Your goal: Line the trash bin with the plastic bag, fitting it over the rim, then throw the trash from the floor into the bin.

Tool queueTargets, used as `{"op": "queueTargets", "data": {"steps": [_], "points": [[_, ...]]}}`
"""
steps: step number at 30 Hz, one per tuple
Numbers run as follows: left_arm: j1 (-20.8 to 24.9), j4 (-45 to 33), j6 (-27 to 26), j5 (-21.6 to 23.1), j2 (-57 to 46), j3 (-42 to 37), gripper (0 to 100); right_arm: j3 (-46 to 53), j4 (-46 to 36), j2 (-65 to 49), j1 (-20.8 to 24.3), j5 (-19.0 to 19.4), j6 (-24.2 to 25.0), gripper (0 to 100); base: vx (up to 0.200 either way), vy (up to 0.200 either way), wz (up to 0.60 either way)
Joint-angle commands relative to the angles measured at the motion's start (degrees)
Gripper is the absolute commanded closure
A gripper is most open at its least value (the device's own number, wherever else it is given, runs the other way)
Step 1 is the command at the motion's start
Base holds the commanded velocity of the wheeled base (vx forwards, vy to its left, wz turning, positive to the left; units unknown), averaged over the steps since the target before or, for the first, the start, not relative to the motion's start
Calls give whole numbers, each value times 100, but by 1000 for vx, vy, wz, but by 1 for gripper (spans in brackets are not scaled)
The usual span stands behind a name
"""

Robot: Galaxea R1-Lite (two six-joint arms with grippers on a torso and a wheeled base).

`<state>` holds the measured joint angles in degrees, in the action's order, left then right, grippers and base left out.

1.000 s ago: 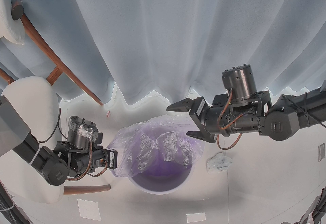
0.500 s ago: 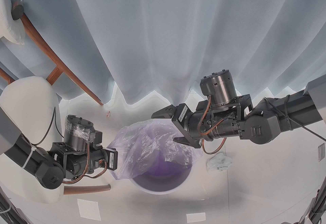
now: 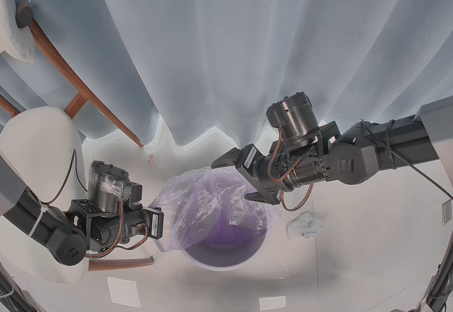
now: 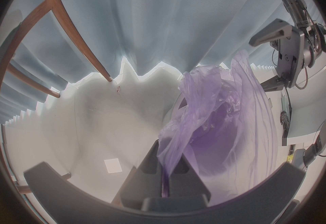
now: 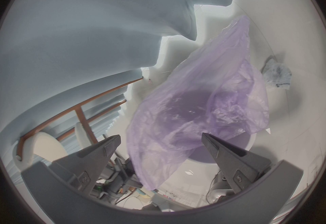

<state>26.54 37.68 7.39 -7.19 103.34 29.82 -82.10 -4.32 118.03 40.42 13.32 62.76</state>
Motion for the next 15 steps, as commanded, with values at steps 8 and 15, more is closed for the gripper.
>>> {"op": "queueTargets", "data": {"steps": [8,15], "points": [[53,2,-9,-1,2,-20,100,-315,-166,344,9,-392,-150,0,0,0,0],[167,11,-9,-1,-7,-73,100,-640,-166,352,18,-383,-141,0,0,0,0]]}}
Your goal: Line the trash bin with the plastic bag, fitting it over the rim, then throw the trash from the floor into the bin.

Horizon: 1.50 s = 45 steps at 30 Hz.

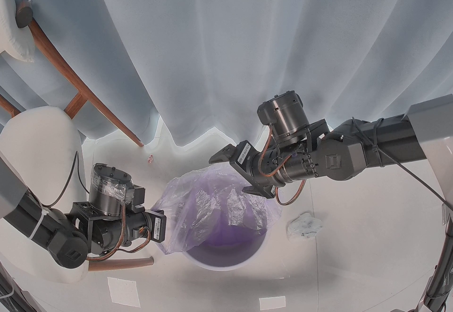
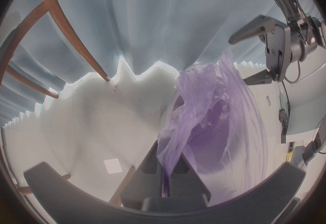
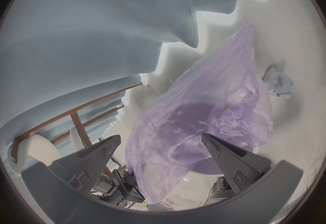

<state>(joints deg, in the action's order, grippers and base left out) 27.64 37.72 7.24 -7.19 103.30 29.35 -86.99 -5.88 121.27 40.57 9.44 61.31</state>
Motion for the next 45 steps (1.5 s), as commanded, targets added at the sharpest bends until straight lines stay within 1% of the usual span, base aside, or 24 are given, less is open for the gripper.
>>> {"op": "queueTargets", "data": {"steps": [1,6,11,13,15,24,39,40,45], "points": [[58,8,5,-1,-3,-35,100,-169,-10,28,4,6,4,0,0,0,0],[58,245,-3,-1,-3,-44,100,-187,-19,37,47,6,-5,0,0,0,0],[93,368,-30,-1,-12,-79,100,-99,-72,10,276,32,-5,0,0,0,0],[93,368,-65,-1,-65,-79,100,-134,-212,10,425,32,-5,0,0,0,0],[102,368,-65,-1,-91,-88,100,-195,-265,28,461,32,-5,0,0,0,0],[146,368,-91,-1,-170,-149,100,-529,-265,98,373,32,-40,0,0,0,0],[321,359,-144,-1,-407,-272,100,-846,-230,406,197,32,-321,0,0,0,0],[330,368,-179,-1,-416,-308,100,-881,-239,424,197,32,-330,100,0,0,0],[339,368,-232,-1,-443,-334,100,-907,-256,520,206,41,-330,100,0,0,0]]}}
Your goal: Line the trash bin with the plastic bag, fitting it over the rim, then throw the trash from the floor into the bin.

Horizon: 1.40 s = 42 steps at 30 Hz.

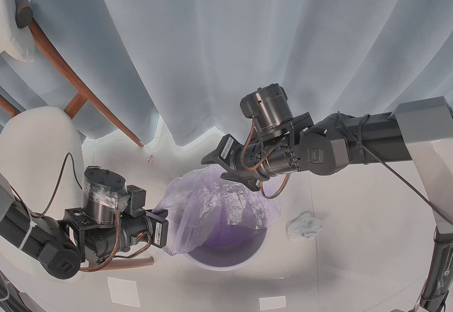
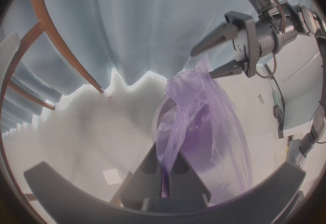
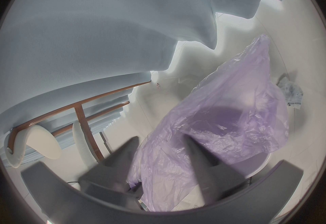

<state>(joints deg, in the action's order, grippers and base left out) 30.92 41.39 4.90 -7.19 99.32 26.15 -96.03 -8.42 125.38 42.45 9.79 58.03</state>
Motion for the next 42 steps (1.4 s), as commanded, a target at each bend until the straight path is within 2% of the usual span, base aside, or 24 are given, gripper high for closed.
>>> {"op": "queueTargets", "data": {"steps": [1,11,17,27,33,35,42], "points": [[2,1,2,-1,-44,-13,100,-4,-1,127,27,-3,7,100,0,0,0],[-59,1,20,-10,-18,13,100,304,-256,-453,88,-3,51,100,0,0,0],[-261,1,37,-274,141,75,100,1191,-274,-1068,115,-3,51,100,0,0,0],[-297,10,46,-274,167,13,100,1974,-283,-1912,141,23,7,100,0,0,0],[-279,71,55,-248,176,13,100,2483,-265,-2325,123,401,-11,100,0,0,0],[-279,89,55,-248,176,4,100,2562,-256,-2360,115,419,-11,100,0,0,0],[-279,106,81,-239,149,22,100,3187,482,-2510,132,410,42,100,0,0,0]]}}
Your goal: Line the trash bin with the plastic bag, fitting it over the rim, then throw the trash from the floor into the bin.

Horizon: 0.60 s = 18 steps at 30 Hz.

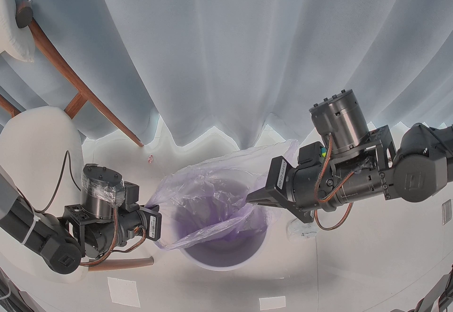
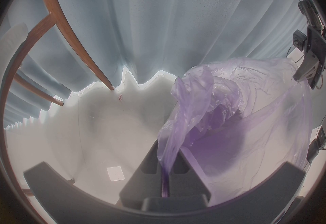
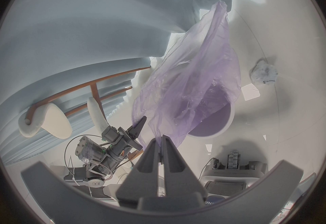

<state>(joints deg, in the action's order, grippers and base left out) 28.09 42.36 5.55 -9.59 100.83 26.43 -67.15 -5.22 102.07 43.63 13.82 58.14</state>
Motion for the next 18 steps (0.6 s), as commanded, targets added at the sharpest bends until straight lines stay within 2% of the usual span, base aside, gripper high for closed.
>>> {"op": "queueTargets", "data": {"steps": [1,6,11,13,18], "points": [[30,35,25,10,-2,-15,100,404,311,-223,14,6,40,100,0,0,0],[-5,475,219,37,-28,3,100,958,460,-522,14,156,172,100,0,0,0],[-251,1020,289,177,-2,-305,100,1652,733,-900,-92,692,224,100,0,0,0],[-304,1204,298,371,-37,-498,100,1933,988,-1067,-118,709,286,100,0,0,0],[-277,1345,263,379,-63,-674,100,2206,1172,-1242,-56,692,224,100,0,0,0]]}}
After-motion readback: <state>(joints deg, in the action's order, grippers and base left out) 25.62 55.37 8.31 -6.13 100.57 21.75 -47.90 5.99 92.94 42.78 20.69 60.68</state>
